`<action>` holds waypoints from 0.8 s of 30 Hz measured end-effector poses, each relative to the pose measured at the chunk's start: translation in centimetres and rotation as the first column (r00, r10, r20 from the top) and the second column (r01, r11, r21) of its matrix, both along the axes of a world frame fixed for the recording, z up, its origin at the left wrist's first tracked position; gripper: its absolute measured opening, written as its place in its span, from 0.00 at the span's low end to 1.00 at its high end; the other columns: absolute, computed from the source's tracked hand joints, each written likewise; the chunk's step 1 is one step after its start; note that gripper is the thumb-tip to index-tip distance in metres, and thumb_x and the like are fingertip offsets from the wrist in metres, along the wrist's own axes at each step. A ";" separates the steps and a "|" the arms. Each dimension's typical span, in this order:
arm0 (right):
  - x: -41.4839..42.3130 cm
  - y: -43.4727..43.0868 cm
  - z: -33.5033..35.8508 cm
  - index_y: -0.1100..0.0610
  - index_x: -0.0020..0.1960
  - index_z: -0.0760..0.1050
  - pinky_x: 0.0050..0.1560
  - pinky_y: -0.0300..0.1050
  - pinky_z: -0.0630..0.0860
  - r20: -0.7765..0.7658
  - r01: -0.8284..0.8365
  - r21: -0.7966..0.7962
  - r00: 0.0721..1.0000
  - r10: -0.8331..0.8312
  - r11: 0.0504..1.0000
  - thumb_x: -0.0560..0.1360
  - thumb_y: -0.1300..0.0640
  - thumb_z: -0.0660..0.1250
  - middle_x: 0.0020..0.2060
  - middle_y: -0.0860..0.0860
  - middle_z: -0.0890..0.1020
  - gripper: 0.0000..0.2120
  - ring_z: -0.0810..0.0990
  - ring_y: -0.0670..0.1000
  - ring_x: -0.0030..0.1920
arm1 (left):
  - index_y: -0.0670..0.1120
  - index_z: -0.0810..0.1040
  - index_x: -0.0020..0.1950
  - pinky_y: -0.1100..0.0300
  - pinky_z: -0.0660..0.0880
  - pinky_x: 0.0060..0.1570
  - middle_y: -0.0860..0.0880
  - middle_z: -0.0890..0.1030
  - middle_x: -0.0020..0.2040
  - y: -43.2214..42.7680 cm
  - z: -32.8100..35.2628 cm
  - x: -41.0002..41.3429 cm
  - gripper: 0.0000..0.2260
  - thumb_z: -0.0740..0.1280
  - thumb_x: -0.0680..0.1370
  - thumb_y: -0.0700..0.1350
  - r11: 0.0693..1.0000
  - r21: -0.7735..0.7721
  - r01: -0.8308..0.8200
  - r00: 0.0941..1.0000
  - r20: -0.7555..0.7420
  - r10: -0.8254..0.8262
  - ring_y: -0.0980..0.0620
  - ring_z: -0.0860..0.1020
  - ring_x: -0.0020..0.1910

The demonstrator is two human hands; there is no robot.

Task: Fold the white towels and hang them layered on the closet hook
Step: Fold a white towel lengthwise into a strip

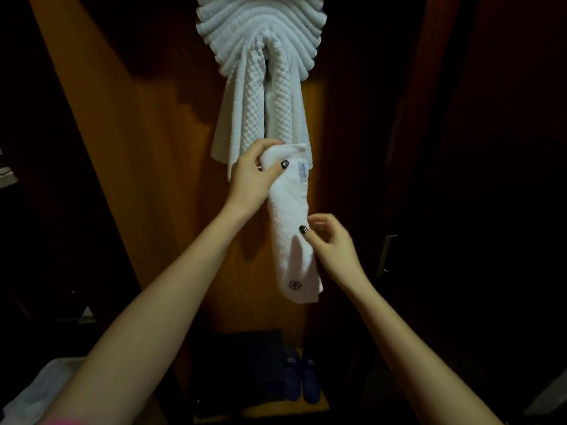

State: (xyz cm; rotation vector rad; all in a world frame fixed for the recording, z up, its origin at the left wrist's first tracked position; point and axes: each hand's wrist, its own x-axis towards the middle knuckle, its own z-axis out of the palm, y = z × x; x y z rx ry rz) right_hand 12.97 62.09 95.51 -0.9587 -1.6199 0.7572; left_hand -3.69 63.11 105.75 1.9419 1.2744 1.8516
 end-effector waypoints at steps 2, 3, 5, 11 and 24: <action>0.0 0.0 -0.9 0.47 0.55 0.74 0.52 0.34 0.73 0.074 -0.005 -0.059 0.997 0.009 0.998 0.74 0.54 0.73 0.51 0.38 0.77 0.12 0.75 0.35 0.53 | 0.40 0.77 0.61 0.67 0.73 0.54 0.52 0.78 0.53 0.3 0.9 0.0 0.13 0.70 0.76 0.36 1.000 -0.002 -0.016 0.999 0.035 0.016 0.55 0.76 0.54; 0.0 0.0 -1.3 0.48 0.54 0.74 0.51 0.35 0.72 0.087 -0.003 -0.078 0.996 0.010 0.997 0.73 0.55 0.74 0.51 0.39 0.77 0.13 0.75 0.37 0.53 | 0.39 0.76 0.61 0.65 0.73 0.55 0.51 0.78 0.54 0.3 1.3 0.1 0.14 0.70 0.76 0.35 1.000 -0.002 -0.010 0.998 0.068 0.010 0.54 0.76 0.54; 0.1 0.0 -1.8 0.49 0.50 0.74 0.50 0.34 0.70 0.123 -0.002 -0.086 0.992 0.012 0.996 0.72 0.58 0.74 0.51 0.42 0.75 0.12 0.74 0.42 0.53 | 0.38 0.76 0.61 0.63 0.74 0.56 0.49 0.78 0.54 0.4 2.1 0.2 0.14 0.69 0.76 0.34 1.000 0.002 0.012 0.993 0.118 -0.012 0.52 0.77 0.55; 1.1 -0.5 -3.0 0.63 0.45 0.73 0.43 0.47 0.79 0.009 -0.069 -0.145 0.997 0.071 0.987 0.72 0.63 0.74 0.43 0.53 0.82 0.09 0.82 0.48 0.45 | 0.39 0.76 0.58 0.61 0.75 0.54 0.48 0.78 0.54 0.7 3.2 -0.2 0.12 0.69 0.76 0.34 0.999 -0.029 0.029 0.990 0.136 -0.025 0.51 0.77 0.53; 3.5 -0.6 -4.0 0.59 0.34 0.67 0.37 0.45 0.60 0.265 -0.063 -0.180 0.958 0.110 0.982 0.72 0.54 0.74 0.33 0.51 0.67 0.18 0.64 0.46 0.34 | 0.48 0.67 0.69 0.44 0.75 0.62 0.43 0.69 0.72 2.5 3.2 -1.5 0.24 0.69 0.76 0.33 0.995 -0.049 0.081 0.971 0.229 -0.068 0.42 0.74 0.67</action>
